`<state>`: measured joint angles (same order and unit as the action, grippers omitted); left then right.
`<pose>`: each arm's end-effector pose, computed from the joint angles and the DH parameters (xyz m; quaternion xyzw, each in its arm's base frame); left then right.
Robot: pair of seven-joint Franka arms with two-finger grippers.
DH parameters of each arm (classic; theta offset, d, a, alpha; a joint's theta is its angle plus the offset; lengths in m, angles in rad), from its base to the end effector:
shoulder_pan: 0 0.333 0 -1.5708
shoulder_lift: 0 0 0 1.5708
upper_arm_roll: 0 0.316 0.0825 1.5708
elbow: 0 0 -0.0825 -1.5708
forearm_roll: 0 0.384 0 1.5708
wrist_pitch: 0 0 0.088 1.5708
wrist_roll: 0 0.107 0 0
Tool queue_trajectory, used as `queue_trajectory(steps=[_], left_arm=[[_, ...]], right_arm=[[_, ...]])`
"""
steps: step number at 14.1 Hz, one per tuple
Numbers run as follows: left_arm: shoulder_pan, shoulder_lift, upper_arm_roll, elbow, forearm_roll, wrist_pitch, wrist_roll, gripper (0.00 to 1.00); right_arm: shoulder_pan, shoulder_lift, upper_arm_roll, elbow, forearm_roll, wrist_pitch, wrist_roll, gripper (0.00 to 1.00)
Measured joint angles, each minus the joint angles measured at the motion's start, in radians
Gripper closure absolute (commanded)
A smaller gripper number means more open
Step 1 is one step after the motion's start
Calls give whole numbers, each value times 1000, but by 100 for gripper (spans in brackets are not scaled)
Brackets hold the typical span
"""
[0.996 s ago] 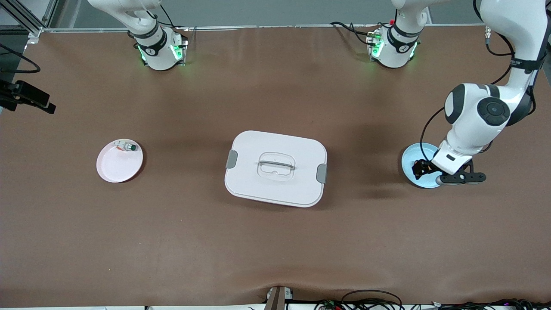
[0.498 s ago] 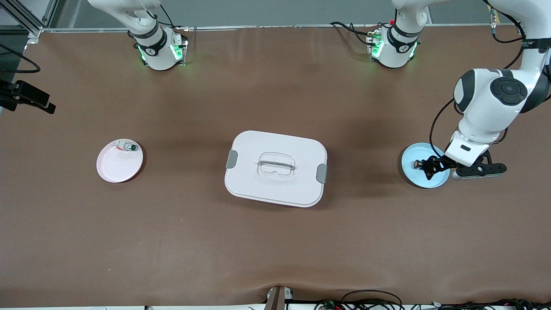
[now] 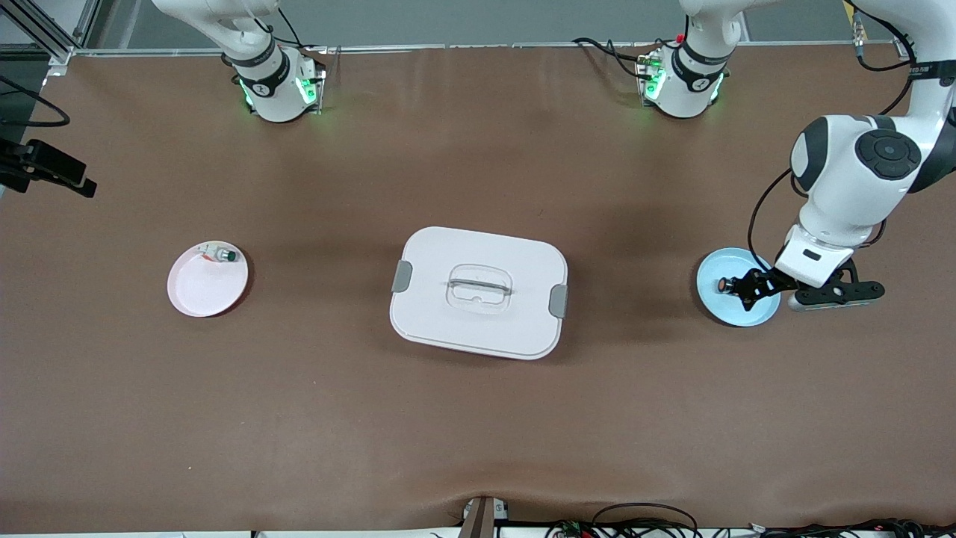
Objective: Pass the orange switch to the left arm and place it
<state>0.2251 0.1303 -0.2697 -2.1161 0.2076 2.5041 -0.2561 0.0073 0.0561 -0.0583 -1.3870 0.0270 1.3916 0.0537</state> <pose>0.5856 -0.0246 0.3814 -0.9892 -0.0335 -0.1381 0.0348 0.5523 -0.0238 0.6633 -0.9983 0.0502 0.0257 0.0117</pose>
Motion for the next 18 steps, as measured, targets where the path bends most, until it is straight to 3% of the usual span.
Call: queue_trajectory(steps=[3,9,18], left_arm=[[-64,-8,38,57,-51,-93,16,0],[-327,-83,333,76,-159,-190,107,0],[-352,-240,353,91,-170,-398,107,0]], right_arm=[[0,0,0,0,0,0,0,0],[0,0,0,0,0,-1,0,0],[0,0,0,0,0,-1,0,0]])
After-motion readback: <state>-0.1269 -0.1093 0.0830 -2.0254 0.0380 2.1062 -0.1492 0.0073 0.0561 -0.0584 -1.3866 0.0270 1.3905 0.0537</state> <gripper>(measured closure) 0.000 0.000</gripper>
